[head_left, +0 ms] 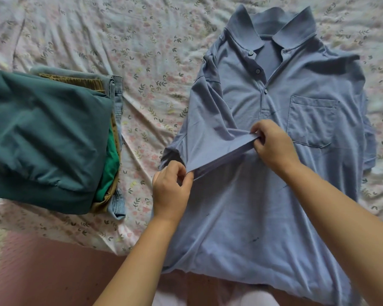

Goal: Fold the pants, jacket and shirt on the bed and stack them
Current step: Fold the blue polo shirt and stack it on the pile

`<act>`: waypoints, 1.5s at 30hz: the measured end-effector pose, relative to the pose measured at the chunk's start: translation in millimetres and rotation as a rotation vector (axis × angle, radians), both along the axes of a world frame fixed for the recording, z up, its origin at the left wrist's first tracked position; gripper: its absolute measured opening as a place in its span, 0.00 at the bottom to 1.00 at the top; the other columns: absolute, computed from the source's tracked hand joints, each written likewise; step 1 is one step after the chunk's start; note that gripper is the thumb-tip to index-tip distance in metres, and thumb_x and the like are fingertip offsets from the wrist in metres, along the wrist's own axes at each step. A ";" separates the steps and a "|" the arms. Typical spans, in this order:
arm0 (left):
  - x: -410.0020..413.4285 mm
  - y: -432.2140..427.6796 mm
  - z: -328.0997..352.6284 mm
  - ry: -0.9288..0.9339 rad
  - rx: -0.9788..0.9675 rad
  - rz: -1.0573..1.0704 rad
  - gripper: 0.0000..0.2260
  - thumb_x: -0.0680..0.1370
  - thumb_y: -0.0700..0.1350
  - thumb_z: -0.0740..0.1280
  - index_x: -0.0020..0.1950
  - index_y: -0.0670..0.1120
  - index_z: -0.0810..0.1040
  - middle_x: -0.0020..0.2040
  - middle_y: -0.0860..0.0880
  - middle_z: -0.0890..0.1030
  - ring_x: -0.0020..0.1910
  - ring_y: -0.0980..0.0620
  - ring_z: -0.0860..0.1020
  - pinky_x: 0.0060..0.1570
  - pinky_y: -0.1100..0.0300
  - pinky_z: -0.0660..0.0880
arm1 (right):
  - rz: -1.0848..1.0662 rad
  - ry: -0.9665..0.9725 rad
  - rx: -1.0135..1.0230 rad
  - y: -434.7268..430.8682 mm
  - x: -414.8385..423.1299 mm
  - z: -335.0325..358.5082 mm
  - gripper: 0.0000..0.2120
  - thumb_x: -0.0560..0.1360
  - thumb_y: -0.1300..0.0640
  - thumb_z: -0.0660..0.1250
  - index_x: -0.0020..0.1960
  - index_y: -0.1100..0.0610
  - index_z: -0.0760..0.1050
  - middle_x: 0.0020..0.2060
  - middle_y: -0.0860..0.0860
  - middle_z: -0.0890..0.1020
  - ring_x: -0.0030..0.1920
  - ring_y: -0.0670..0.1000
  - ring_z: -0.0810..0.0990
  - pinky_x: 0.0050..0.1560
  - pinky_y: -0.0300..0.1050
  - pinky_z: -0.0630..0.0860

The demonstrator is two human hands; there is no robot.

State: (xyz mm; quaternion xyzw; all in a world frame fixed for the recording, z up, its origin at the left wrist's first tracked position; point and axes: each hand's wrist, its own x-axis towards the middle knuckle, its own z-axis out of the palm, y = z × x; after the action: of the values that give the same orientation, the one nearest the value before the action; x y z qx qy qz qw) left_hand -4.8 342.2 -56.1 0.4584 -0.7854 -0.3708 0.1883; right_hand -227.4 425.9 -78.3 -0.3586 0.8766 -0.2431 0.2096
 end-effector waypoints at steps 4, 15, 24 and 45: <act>0.4 9.8 -14.6 -0.091 -0.227 -0.172 0.06 0.68 0.44 0.60 0.43 0.51 0.67 0.32 0.49 0.74 0.35 0.53 0.67 0.40 0.58 0.62 | -0.036 0.084 -0.264 12.0 -1.3 25.6 0.09 0.68 0.68 0.59 0.44 0.62 0.76 0.40 0.52 0.71 0.36 0.43 0.66 0.37 0.37 0.64; -6.6 30.4 -40.0 -0.272 0.170 -0.078 0.13 0.75 0.52 0.61 0.47 0.44 0.78 0.41 0.45 0.78 0.42 0.44 0.77 0.44 0.51 0.74 | -0.097 -0.200 0.046 57.5 -7.0 -5.7 0.16 0.69 0.72 0.58 0.49 0.59 0.79 0.44 0.53 0.70 0.41 0.51 0.71 0.46 0.36 0.67; -29.3 -16.3 -32.7 -0.196 -0.061 0.061 0.16 0.72 0.50 0.63 0.52 0.39 0.77 0.47 0.41 0.78 0.47 0.41 0.76 0.49 0.56 0.69 | -0.225 -0.202 -0.123 -49.9 -15.4 -7.6 0.12 0.74 0.58 0.66 0.56 0.61 0.73 0.53 0.58 0.75 0.51 0.53 0.76 0.53 0.40 0.70; -59.5 -93.5 -42.4 -0.190 0.196 0.032 0.09 0.75 0.47 0.67 0.51 0.44 0.73 0.47 0.47 0.78 0.46 0.48 0.74 0.46 0.57 0.70 | -0.307 -0.490 -0.143 -128.5 -62.1 -15.5 0.09 0.73 0.55 0.67 0.36 0.58 0.72 0.32 0.49 0.72 0.34 0.46 0.69 0.40 0.43 0.66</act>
State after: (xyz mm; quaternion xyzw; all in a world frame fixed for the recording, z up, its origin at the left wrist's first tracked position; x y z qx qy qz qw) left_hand -64.3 248.7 -98.5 0.5203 -0.7521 -0.3978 0.0732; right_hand -289.5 297.3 -93.8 -0.1665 0.8244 -0.4125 0.3500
